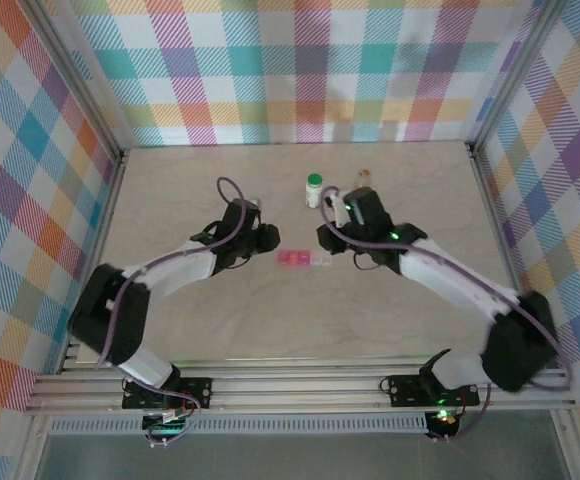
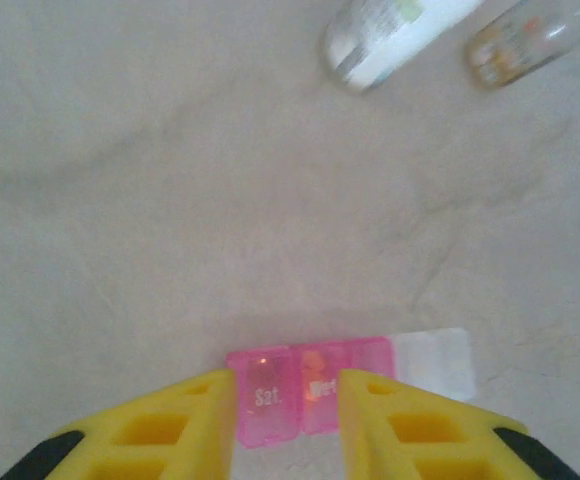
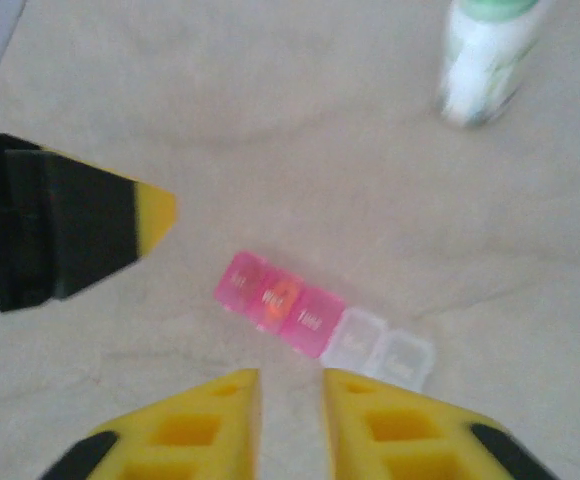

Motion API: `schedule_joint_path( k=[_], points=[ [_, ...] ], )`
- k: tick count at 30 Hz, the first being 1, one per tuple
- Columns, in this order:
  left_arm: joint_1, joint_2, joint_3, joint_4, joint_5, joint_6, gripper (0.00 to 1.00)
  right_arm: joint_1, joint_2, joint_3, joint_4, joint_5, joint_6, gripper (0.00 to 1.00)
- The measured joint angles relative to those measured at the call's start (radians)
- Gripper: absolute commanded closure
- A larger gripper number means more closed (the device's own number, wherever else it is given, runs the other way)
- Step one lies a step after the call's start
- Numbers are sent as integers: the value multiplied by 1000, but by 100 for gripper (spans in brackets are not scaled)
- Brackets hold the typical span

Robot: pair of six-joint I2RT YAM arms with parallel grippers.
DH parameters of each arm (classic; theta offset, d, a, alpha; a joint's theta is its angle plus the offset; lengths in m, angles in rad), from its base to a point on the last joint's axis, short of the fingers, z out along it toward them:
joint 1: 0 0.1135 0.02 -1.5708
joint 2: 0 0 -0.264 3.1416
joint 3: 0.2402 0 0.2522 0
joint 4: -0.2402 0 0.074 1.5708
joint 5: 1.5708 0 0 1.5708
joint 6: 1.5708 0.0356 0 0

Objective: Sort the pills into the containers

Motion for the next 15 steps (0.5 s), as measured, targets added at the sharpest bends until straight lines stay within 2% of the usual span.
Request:
schedule_joint_path(
  k=[2, 3, 5, 6, 9, 12, 15],
  points=[
    [-2, -112, -13, 3, -54, 45, 38, -5, -137, -108, 66, 82, -28, 43],
    [-3, -185, -32, 14, -86, 77, 33, -9, -202, -167, 97, 128, -42, 36],
    [-4, -328, -91, 55, -153, 132, 24, -27, -303, -271, 144, 214, -69, 33],
    [-4, -406, -132, 80, -195, 162, 16, -40, -344, -318, 164, 256, -79, 30],
    [-4, -592, -257, 142, -324, 246, 3, -81, -401, -414, 211, 355, -103, 14],
    [-3, -716, -405, 203, -491, 310, 0, -124, -404, -476, 261, 438, -105, 1],
    [16, -756, -548, 255, -694, 361, 0, -166, -370, -523, 331, 489, -110, 1]
  ],
)
